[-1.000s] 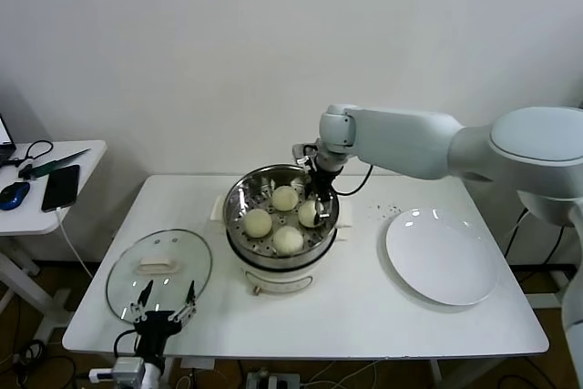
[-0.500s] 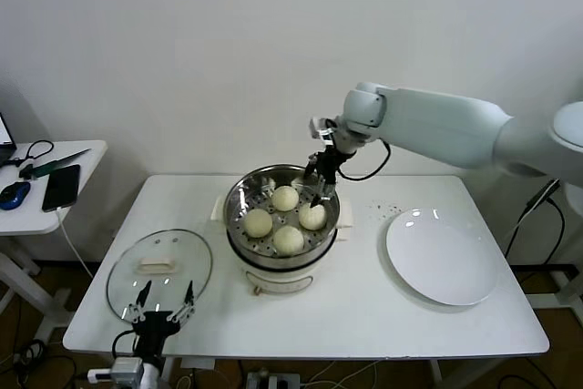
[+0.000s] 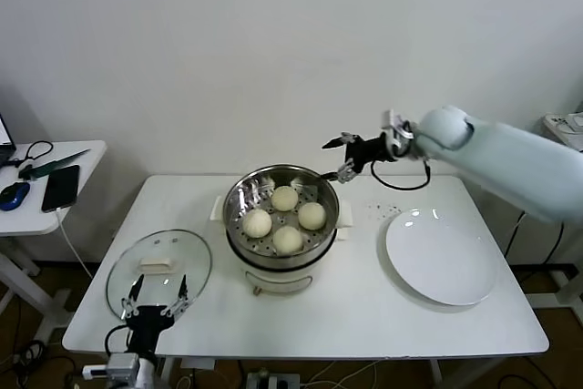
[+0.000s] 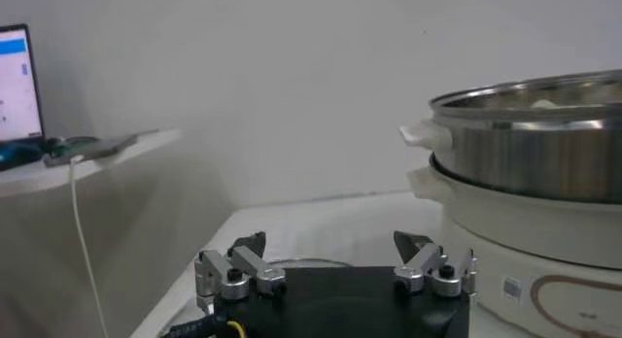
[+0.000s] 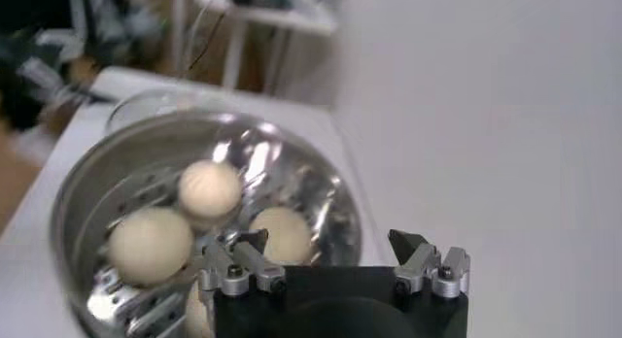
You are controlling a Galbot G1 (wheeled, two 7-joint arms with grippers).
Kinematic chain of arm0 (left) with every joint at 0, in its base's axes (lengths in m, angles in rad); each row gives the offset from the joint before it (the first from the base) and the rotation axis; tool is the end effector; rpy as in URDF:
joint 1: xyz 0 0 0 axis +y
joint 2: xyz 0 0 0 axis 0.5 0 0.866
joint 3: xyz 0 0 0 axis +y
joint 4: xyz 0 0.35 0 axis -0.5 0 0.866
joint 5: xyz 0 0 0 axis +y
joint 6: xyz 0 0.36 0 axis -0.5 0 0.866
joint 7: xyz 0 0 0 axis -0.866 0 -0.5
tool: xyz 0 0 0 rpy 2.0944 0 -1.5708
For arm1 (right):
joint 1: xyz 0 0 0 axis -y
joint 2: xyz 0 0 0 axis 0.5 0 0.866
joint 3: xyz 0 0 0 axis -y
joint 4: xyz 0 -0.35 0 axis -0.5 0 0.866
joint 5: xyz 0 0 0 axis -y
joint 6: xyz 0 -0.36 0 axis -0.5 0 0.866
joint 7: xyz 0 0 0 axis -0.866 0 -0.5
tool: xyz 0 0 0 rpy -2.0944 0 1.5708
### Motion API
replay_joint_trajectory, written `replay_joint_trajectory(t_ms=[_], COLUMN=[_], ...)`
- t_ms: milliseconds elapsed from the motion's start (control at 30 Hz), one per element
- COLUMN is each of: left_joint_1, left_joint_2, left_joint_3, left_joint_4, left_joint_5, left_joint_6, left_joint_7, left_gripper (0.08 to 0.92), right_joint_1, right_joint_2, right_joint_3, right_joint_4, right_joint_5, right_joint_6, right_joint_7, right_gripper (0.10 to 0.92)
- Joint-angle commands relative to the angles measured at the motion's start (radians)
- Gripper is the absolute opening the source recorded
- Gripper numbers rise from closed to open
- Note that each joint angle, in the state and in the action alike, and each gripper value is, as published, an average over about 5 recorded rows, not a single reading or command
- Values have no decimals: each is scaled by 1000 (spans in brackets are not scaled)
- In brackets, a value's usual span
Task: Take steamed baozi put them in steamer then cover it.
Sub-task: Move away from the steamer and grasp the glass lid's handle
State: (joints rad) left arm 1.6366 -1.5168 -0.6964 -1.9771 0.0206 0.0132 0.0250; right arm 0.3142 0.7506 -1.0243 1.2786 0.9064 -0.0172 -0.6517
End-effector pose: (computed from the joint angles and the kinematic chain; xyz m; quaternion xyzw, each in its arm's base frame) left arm 0.1572 0.0680 -0.3510 0.0501 -0.9913 -0.0734 0.0968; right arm 0.5509 -0.0967 -0.1090 0.5243 -0.8002 0.2683 0.1132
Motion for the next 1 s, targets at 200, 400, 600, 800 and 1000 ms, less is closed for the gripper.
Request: replay_joint_trajectory(t_ms=[200, 400, 600, 800, 1000], left_joint_1=[2, 12, 2, -10, -33], left_joint_2=[-5, -7, -3, 34, 84], left_joint_3=[-11, -10, -23, -22, 6], left_joint_4=[-34, -50, -64, -92, -25], left_joint_5=[140, 236, 508, 1033, 1394], left_joint_6=[-6, -18, -27, 6, 37], left_joint_7=[2, 5, 8, 29, 44], left_gripper=[823, 823, 823, 823, 823], right_joint_1=[-1020, -1298, -1528, -1652, -1716], right_joint_2=[-192, -114, 38, 149, 208], right_joint_3=[1067, 1326, 1558, 1663, 1682], right_joint_4=[256, 321, 395, 441, 451], right_joint_5=[-102, -194, -274, -288, -295], right_joint_6=[147, 124, 57, 37, 41], right_joint_7=[251, 277, 333, 351, 348], right_gripper=[823, 823, 823, 823, 823])
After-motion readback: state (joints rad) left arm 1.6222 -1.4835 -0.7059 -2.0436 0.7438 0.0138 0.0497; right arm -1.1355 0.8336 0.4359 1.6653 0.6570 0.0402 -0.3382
